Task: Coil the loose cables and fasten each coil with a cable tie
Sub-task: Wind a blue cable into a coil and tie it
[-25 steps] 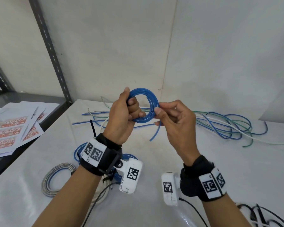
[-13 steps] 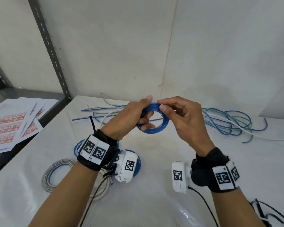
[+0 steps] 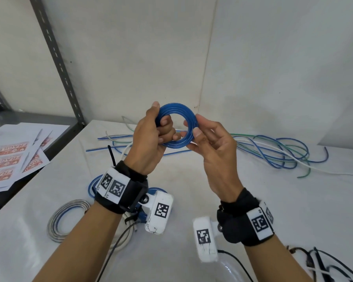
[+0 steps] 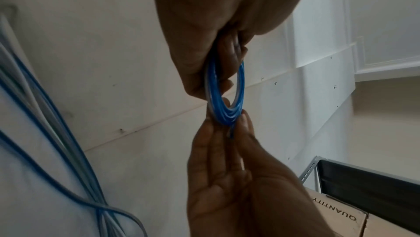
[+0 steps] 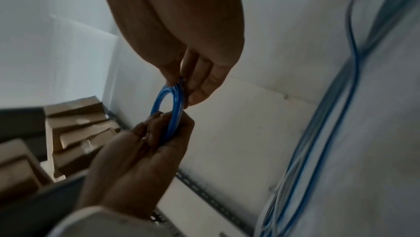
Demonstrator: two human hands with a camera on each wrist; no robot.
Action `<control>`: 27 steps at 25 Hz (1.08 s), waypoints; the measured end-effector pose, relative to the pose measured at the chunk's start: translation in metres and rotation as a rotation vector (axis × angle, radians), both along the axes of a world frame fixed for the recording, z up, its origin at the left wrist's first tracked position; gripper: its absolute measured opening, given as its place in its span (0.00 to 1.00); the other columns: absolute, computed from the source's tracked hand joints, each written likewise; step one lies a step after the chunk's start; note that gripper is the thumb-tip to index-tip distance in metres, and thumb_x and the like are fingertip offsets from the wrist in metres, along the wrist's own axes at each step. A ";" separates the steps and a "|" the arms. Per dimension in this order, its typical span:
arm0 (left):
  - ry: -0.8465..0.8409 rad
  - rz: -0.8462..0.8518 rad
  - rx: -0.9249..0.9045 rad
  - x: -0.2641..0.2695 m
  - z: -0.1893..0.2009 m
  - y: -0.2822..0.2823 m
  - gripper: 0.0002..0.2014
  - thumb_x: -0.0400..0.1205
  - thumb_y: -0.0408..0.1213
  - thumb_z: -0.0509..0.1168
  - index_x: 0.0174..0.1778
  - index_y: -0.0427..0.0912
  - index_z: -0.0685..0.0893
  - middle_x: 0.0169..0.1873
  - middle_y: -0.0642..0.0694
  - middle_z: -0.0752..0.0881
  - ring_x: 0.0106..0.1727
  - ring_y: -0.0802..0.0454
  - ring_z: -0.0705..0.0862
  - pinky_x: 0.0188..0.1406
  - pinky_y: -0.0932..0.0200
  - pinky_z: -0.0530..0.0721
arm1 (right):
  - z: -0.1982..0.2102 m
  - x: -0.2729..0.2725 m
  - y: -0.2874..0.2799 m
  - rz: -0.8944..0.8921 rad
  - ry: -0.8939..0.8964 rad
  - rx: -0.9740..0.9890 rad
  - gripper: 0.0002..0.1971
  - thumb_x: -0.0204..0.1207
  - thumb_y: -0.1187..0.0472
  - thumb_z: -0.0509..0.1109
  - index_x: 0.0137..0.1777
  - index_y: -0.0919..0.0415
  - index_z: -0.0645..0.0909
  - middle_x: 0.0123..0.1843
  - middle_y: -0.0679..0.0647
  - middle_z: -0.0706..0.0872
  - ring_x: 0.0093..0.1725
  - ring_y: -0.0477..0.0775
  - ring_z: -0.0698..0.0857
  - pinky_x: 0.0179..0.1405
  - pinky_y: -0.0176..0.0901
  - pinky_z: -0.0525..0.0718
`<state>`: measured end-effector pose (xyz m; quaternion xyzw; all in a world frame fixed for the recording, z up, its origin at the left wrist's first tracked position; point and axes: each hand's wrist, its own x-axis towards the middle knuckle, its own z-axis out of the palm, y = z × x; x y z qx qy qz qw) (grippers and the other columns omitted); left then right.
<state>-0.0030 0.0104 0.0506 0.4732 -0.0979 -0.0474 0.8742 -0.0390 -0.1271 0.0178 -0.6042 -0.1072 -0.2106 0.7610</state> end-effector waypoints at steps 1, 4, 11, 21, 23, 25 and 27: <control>0.006 -0.009 -0.039 0.000 0.000 -0.002 0.24 0.93 0.48 0.50 0.30 0.44 0.66 0.21 0.51 0.57 0.20 0.55 0.55 0.30 0.58 0.74 | -0.001 -0.001 0.002 0.026 0.012 0.058 0.12 0.86 0.68 0.67 0.67 0.62 0.81 0.60 0.60 0.92 0.59 0.59 0.92 0.55 0.48 0.90; 0.016 -0.007 -0.111 0.000 -0.002 -0.006 0.24 0.93 0.49 0.50 0.30 0.44 0.66 0.20 0.52 0.57 0.19 0.56 0.56 0.29 0.58 0.72 | -0.003 -0.002 0.010 -0.010 0.020 0.185 0.09 0.86 0.68 0.67 0.64 0.67 0.80 0.56 0.63 0.93 0.56 0.60 0.93 0.52 0.47 0.90; 0.017 -0.062 -0.173 -0.001 -0.009 -0.013 0.25 0.93 0.48 0.48 0.30 0.42 0.70 0.19 0.51 0.60 0.20 0.54 0.60 0.34 0.58 0.82 | -0.004 0.001 0.007 -0.088 0.033 0.194 0.09 0.82 0.70 0.72 0.60 0.63 0.84 0.53 0.63 0.93 0.56 0.58 0.93 0.54 0.50 0.90; -0.165 -0.240 0.565 -0.002 -0.009 0.004 0.24 0.92 0.50 0.53 0.34 0.40 0.74 0.22 0.52 0.61 0.23 0.52 0.60 0.43 0.54 0.84 | 0.008 0.009 -0.042 0.006 -0.084 -0.421 0.12 0.79 0.70 0.75 0.54 0.52 0.90 0.49 0.51 0.95 0.47 0.56 0.93 0.53 0.48 0.89; -0.214 -0.178 0.542 -0.003 -0.011 0.003 0.23 0.92 0.50 0.53 0.34 0.40 0.72 0.23 0.55 0.61 0.26 0.51 0.58 0.36 0.57 0.79 | 0.009 0.007 -0.041 0.003 -0.103 -0.438 0.11 0.81 0.68 0.74 0.57 0.53 0.90 0.50 0.50 0.94 0.49 0.54 0.93 0.54 0.48 0.89; -0.249 -0.146 0.499 -0.003 -0.011 0.002 0.22 0.92 0.50 0.53 0.35 0.40 0.71 0.23 0.56 0.61 0.27 0.50 0.57 0.32 0.59 0.77 | 0.010 0.005 -0.040 0.028 -0.105 -0.425 0.10 0.85 0.68 0.70 0.61 0.58 0.87 0.52 0.48 0.94 0.51 0.48 0.93 0.52 0.40 0.88; -0.278 -0.133 0.478 -0.002 -0.011 0.003 0.21 0.91 0.49 0.53 0.36 0.40 0.71 0.24 0.56 0.61 0.29 0.48 0.56 0.31 0.60 0.77 | 0.009 0.004 -0.035 0.027 -0.088 -0.375 0.07 0.86 0.69 0.68 0.60 0.64 0.84 0.51 0.51 0.94 0.49 0.47 0.93 0.48 0.37 0.87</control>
